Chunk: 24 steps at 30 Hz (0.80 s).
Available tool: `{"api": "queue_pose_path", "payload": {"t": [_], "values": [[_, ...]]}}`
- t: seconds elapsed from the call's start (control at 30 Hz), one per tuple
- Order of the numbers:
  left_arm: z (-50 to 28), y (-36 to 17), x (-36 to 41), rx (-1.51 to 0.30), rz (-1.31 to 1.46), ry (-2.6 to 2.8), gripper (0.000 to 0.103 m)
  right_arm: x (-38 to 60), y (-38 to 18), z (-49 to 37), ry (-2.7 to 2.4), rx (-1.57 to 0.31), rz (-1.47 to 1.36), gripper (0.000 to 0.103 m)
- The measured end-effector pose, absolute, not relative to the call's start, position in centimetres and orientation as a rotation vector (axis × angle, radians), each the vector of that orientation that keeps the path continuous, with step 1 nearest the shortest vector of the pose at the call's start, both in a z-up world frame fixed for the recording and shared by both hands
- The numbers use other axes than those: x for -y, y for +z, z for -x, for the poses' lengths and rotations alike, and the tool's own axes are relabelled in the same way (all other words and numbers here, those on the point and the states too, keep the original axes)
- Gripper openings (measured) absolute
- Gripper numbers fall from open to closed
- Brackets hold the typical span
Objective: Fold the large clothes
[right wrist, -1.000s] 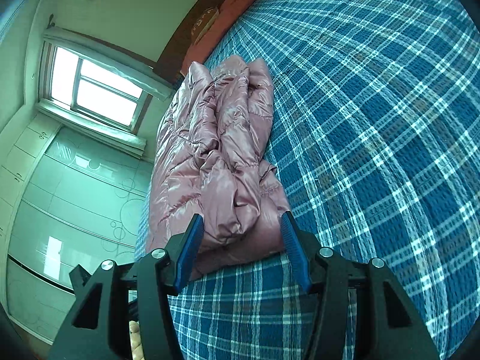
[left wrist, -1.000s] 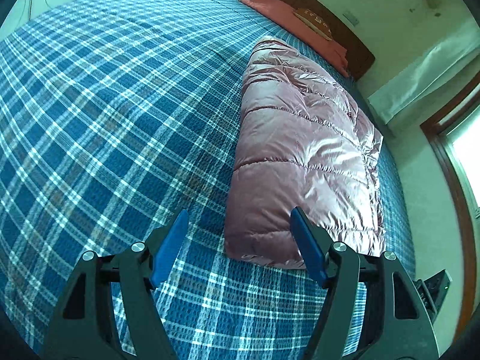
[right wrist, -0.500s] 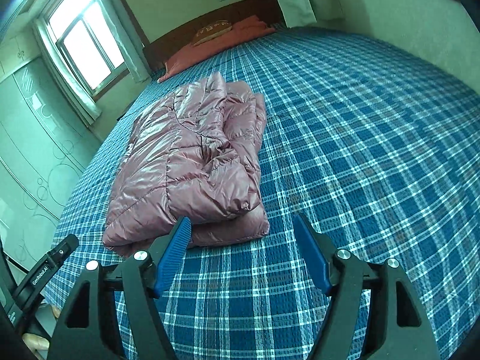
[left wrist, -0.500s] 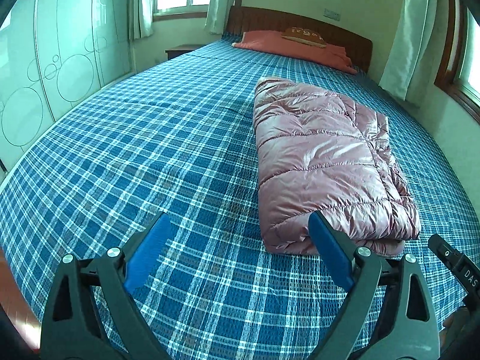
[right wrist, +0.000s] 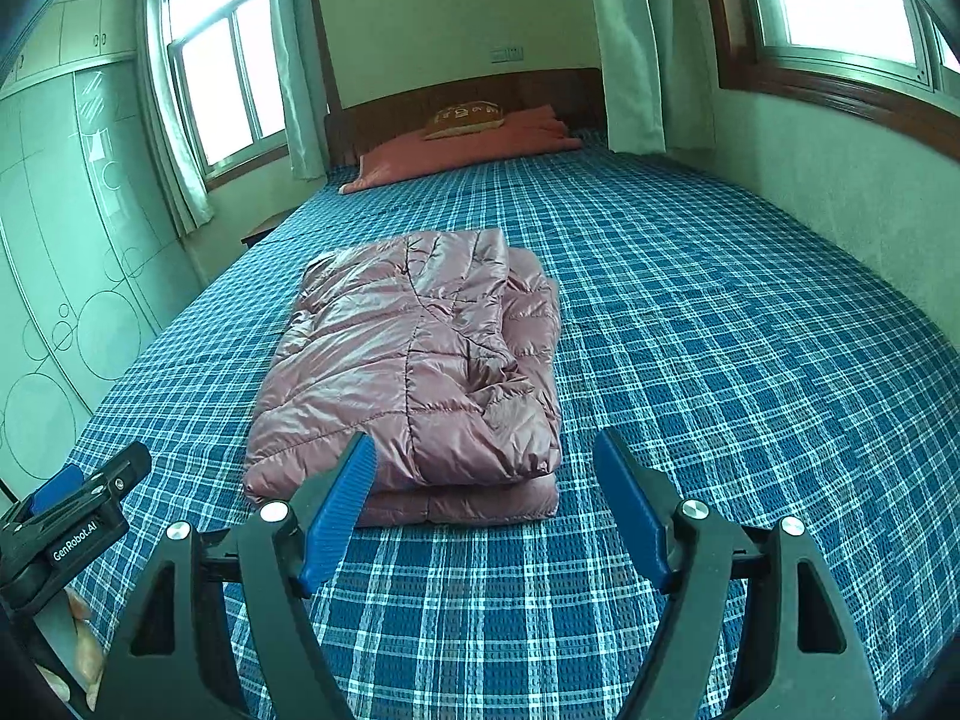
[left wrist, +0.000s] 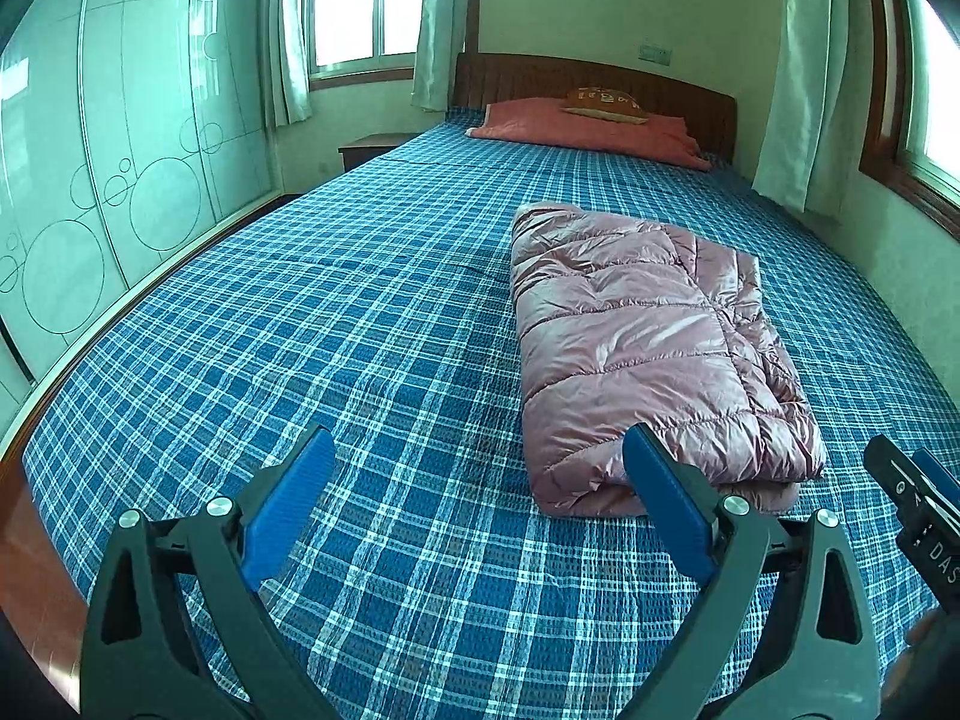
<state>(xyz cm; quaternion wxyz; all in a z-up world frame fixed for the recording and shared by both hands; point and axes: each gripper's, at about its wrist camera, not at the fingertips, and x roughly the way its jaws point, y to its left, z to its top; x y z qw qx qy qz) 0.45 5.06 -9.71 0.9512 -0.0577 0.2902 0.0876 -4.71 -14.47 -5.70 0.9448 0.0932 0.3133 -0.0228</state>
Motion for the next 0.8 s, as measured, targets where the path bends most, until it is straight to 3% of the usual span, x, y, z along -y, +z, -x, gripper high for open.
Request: {"api": "queue_pose_path", "payload": {"t": [0.8], "values": [[0.0, -9.6, -4.6, -0.597, 0.118, 0.163, 0.097, 12.9, -5.7, 4.9, -0.027, -0.635, -0.156, 0.074]]}}
